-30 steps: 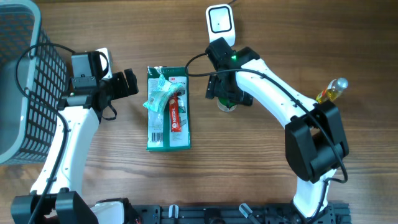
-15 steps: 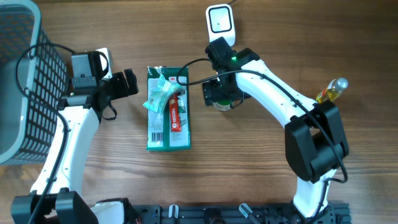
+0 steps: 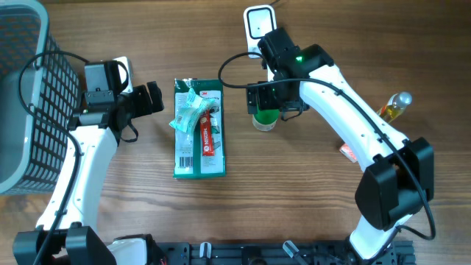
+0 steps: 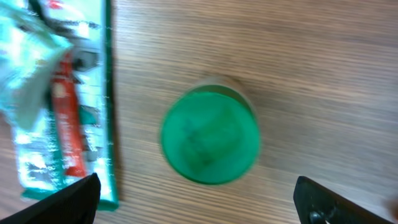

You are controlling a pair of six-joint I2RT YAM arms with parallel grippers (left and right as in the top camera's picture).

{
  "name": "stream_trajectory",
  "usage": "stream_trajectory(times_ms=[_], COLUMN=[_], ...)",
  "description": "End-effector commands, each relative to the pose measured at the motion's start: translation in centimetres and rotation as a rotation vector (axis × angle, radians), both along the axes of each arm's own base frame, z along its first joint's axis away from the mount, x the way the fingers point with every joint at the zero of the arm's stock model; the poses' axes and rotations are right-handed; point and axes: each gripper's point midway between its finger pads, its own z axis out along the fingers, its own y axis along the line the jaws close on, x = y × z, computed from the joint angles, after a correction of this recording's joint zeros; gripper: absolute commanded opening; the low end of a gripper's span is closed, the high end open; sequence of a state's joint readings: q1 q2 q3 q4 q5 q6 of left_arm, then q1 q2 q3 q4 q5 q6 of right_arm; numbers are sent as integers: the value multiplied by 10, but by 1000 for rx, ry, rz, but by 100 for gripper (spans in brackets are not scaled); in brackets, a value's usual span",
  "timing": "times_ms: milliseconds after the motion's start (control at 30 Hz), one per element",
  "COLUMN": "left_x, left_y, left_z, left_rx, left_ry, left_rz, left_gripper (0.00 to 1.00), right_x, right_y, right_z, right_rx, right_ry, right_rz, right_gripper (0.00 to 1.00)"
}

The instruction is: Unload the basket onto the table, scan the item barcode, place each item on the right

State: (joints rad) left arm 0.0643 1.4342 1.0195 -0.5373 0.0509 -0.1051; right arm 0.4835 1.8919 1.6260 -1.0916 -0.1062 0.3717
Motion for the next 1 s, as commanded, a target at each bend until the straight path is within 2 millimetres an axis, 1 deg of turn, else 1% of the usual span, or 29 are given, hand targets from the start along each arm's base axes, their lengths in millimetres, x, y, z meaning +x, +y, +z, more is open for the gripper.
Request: stream_trajectory(times_ms=[0,133,200,300,433,500,733,867,967], left_x=[4,4,4,4,4,4,4,4,4], left_y=[-2,-2,-2,-2,-2,-2,-2,-2,-2], left_z=[11,11,11,11,12,11,11,11,11], left_rx=[12,12,12,12,12,12,12,12,12], left_ry=[-32,-32,-32,-32,-33,-32,-32,-33,-32], left_rz=[-24,-25,-25,-25,-25,-25,-25,-25,-25], left_gripper=[100,100,100,100,100,100,100,100,100], right_x=[-1,1,0,-1,-2,0,-3,-4,-3], right_y=[16,15,15,17,19,20,18,18,19], right_z=[10,8,7,3,-9,-20,-45,-54,-54], right_rx=[89,96,104,110,100,91,55,43,44], right_ry=[1,16,33,51,78,94,154,175,165], right_rz=[-4,-63,-125,-120,-95,-99,-103,-105,-79], right_gripper=[100,100,100,100,100,100,100,100,100])
